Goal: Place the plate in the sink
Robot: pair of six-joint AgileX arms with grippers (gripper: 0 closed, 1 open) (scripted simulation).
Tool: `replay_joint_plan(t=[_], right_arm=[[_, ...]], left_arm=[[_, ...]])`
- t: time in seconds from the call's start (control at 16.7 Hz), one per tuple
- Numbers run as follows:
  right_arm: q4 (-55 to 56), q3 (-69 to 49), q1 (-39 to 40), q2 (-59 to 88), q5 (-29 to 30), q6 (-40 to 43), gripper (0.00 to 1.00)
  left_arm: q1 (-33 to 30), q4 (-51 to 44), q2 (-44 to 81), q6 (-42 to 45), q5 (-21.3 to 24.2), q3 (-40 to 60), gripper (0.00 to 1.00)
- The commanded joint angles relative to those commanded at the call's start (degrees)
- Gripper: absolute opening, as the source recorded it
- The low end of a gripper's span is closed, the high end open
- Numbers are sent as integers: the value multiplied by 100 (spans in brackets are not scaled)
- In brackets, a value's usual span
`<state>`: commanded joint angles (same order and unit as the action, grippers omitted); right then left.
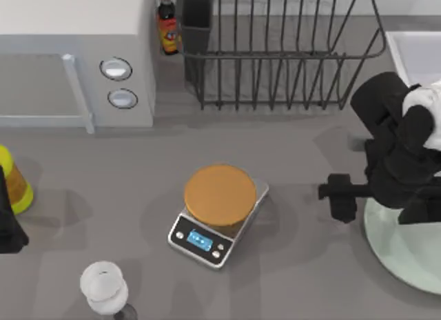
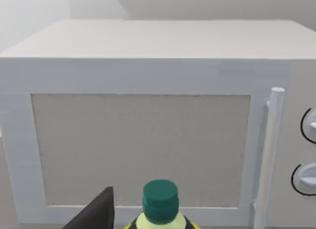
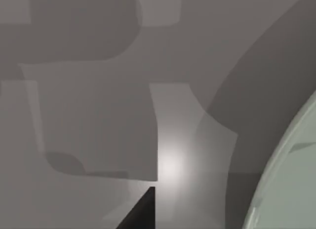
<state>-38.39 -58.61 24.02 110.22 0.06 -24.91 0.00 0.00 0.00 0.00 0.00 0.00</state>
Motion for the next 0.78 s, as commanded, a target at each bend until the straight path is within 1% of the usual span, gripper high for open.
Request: replay_joint_plan(t=[0.42,0.48,0.78], right_arm=[[0,0,0,0,0,0,2],[0,0,0,0,0,0,0],[0,0,0,0,0,0,0]], left_arm=[[0,0,0,0,0,0,100],[0,0,0,0,0,0,100],[0,0,0,0,0,0,100]])
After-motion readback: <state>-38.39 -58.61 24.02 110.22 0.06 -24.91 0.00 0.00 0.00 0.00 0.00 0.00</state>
